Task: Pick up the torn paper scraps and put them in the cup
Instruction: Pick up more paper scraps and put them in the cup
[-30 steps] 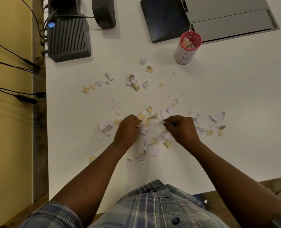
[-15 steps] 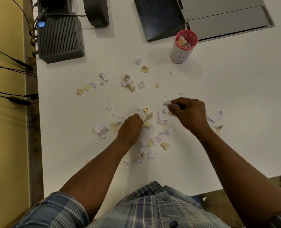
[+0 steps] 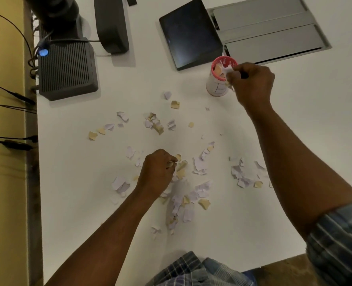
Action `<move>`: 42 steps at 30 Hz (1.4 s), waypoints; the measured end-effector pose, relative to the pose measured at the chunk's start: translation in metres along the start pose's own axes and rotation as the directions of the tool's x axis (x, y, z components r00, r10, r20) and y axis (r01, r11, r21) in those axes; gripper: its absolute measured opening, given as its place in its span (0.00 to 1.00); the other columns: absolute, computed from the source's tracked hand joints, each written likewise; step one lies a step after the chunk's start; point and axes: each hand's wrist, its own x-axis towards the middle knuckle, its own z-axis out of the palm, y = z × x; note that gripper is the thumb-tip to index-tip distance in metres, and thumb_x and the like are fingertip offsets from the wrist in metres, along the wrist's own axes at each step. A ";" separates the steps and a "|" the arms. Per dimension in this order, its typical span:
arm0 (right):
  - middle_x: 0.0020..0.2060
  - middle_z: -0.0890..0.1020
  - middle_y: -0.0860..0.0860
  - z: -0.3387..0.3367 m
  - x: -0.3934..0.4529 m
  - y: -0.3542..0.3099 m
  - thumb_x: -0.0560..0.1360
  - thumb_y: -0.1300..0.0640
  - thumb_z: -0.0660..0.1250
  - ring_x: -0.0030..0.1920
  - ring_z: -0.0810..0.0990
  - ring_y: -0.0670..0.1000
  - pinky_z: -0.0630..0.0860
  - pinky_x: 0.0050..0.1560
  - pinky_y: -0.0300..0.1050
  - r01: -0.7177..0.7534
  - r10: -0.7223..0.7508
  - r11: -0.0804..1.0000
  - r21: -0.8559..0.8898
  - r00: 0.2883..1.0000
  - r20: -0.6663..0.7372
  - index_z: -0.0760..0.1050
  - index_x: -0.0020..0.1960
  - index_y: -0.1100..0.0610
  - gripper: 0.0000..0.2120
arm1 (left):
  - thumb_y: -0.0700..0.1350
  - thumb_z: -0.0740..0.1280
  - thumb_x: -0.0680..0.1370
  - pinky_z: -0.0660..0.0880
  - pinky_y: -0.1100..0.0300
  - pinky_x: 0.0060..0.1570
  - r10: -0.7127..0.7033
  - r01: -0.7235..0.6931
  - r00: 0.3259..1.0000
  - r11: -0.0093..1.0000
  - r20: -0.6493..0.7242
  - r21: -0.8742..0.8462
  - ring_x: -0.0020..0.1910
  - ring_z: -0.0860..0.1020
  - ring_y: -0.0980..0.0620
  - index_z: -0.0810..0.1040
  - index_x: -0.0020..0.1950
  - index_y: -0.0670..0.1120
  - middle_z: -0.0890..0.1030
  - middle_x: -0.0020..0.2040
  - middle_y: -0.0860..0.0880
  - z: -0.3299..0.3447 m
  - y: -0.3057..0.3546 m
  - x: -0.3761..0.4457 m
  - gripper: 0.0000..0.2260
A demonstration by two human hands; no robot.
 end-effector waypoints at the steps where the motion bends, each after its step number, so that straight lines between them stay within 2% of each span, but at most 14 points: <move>1: 0.41 0.84 0.49 0.003 0.012 0.002 0.74 0.52 0.68 0.41 0.82 0.46 0.76 0.42 0.31 0.017 -0.017 0.999 -0.038 1.000 -0.004 0.83 0.47 0.58 0.10 | 0.37 0.72 0.72 0.70 0.82 0.39 0.008 -0.008 1.000 1.000 -0.004 -0.004 0.40 0.78 0.58 0.82 0.44 0.40 0.83 0.45 0.46 -0.002 0.004 0.004 0.03; 6: 0.45 0.85 0.56 0.023 0.058 0.016 0.75 0.56 0.64 0.43 0.82 0.50 0.73 0.43 0.29 0.086 -0.072 0.964 -0.252 0.995 0.066 0.82 0.50 0.60 0.11 | 0.37 0.71 0.73 0.69 0.82 0.41 0.016 -0.016 1.000 1.000 -0.013 0.000 0.41 0.77 0.59 0.83 0.46 0.40 0.83 0.46 0.46 -0.004 0.016 0.022 0.03; 9: 0.49 0.84 0.59 0.036 0.080 0.023 0.74 0.53 0.69 0.49 0.83 0.57 0.77 0.56 0.44 0.161 -0.082 0.899 -0.408 0.975 0.205 0.81 0.54 0.63 0.15 | 0.39 0.71 0.73 0.69 0.82 0.40 -0.032 0.032 0.999 0.999 -0.008 0.012 0.42 0.79 0.57 0.83 0.47 0.41 0.83 0.46 0.47 -0.001 0.015 0.024 0.04; 13: 0.52 0.81 0.60 0.052 0.096 0.024 0.73 0.51 0.71 0.53 0.80 0.61 0.76 0.56 0.50 0.190 0.034 0.770 -0.609 0.941 0.336 0.77 0.60 0.64 0.21 | 0.40 0.71 0.73 0.69 0.82 0.39 -0.063 0.062 0.998 0.997 0.005 0.044 0.41 0.77 0.60 0.83 0.48 0.42 0.83 0.47 0.47 0.002 0.012 0.021 0.05; 18: 0.54 0.78 0.62 0.062 0.103 0.018 0.74 0.56 0.70 0.53 0.78 0.63 0.75 0.54 0.52 0.199 0.151 0.703 -0.682 0.896 0.417 0.72 0.62 0.65 0.20 | 0.41 0.72 0.73 0.67 0.83 0.38 -0.078 0.075 0.996 0.994 0.034 0.084 0.41 0.76 0.60 0.83 0.50 0.42 0.83 0.48 0.48 0.004 0.012 0.021 0.07; 21: 0.56 0.77 0.63 0.057 0.109 0.010 0.74 0.57 0.71 0.56 0.77 0.63 0.75 0.55 0.53 0.240 0.197 0.674 -0.699 0.853 0.483 0.69 0.65 0.64 0.23 | 0.41 0.72 0.73 0.68 0.81 0.39 -0.069 0.065 0.997 0.995 0.040 0.078 0.41 0.78 0.59 0.83 0.49 0.42 0.84 0.47 0.47 0.001 0.020 0.029 0.07; 24: 0.48 0.78 0.61 0.043 0.111 0.002 0.71 0.55 0.73 0.49 0.78 0.60 0.75 0.53 0.52 0.275 0.157 0.640 -0.718 0.867 0.472 0.73 0.62 0.65 0.23 | 0.41 0.72 0.73 0.68 0.82 0.36 -0.097 0.097 0.995 0.995 0.015 0.001 0.34 0.76 0.66 0.83 0.47 0.43 0.83 0.42 0.50 -0.007 0.033 0.047 0.04; 27: 0.43 0.79 0.59 0.024 0.098 0.003 0.72 0.55 0.73 0.43 0.79 0.58 0.76 0.53 0.50 0.277 0.035 0.662 -0.696 0.917 0.397 0.77 0.57 0.65 0.18 | 0.42 0.73 0.72 0.68 0.83 0.35 -0.126 0.127 0.992 0.990 0.006 -0.065 0.32 0.74 0.71 0.84 0.45 0.44 0.80 0.38 0.56 -0.018 0.054 0.077 0.03; 30: 0.51 0.83 0.60 0.007 0.072 0.012 0.75 0.57 0.70 0.49 0.82 0.58 0.78 0.55 0.48 0.254 -0.133 0.800 -0.543 0.959 0.251 0.79 0.59 0.62 0.15 | 0.42 0.73 0.72 0.73 0.75 0.44 -0.099 0.097 0.995 0.988 -0.004 -0.117 0.37 0.78 0.65 0.84 0.44 0.44 0.83 0.40 0.54 -0.025 0.084 0.111 0.04; 33: 0.52 0.82 0.56 -0.003 0.039 0.028 0.78 0.54 0.64 0.50 0.79 0.53 0.71 0.51 0.38 0.161 -0.152 0.900 -0.405 0.987 0.055 0.80 0.59 0.58 0.13 | 0.43 0.73 0.72 0.75 0.69 0.41 -0.019 0.014 0.999 0.991 -0.035 -0.131 0.34 0.78 0.62 0.84 0.44 0.42 0.81 0.35 0.55 -0.025 0.117 0.145 0.05; 35: 0.50 0.82 0.54 -0.006 0.012 0.041 0.79 0.54 0.62 0.49 0.78 0.52 0.68 0.49 0.38 0.125 -0.135 0.929 -0.349 0.991 -0.005 0.80 0.57 0.57 0.13 | 0.44 0.73 0.72 0.75 0.69 0.38 0.055 -0.061 0.996 0.995 -0.071 -0.085 0.35 0.79 0.60 0.84 0.44 0.41 0.81 0.36 0.54 -0.018 0.136 0.169 0.06; 38: 0.45 0.83 0.54 -0.006 -0.034 0.056 0.77 0.57 0.64 0.44 0.78 0.53 0.73 0.48 0.44 0.069 -0.072 0.973 -0.222 0.997 -0.006 0.82 0.53 0.57 0.10 | 0.45 0.72 0.73 0.74 0.69 0.39 0.141 -0.137 0.987 0.989 -0.074 0.054 0.41 0.80 0.55 0.83 0.45 0.41 0.82 0.42 0.48 -0.001 0.155 0.208 0.07; 40: 0.43 0.83 0.53 -0.002 -0.061 0.064 0.76 0.57 0.64 0.42 0.79 0.53 0.75 0.47 0.48 0.035 -0.026 0.980 -0.198 0.999 0.048 0.82 0.52 0.56 0.09 | 0.44 0.71 0.74 0.74 0.67 0.41 0.174 -0.165 0.983 0.975 -0.052 0.150 0.44 0.80 0.52 0.82 0.47 0.42 0.82 0.44 0.47 0.012 0.164 0.230 0.07; 42: 0.42 0.82 0.52 0.003 -0.084 0.069 0.77 0.57 0.64 0.42 0.78 0.52 0.74 0.47 0.48 0.030 -0.006 0.980 -0.196 0.993 0.118 0.81 0.53 0.55 0.09 | 0.45 0.70 0.75 0.72 0.66 0.41 0.223 -0.207 0.974 0.941 -0.030 0.267 0.47 0.80 0.52 0.81 0.50 0.42 0.82 0.48 0.46 0.024 0.169 0.249 0.08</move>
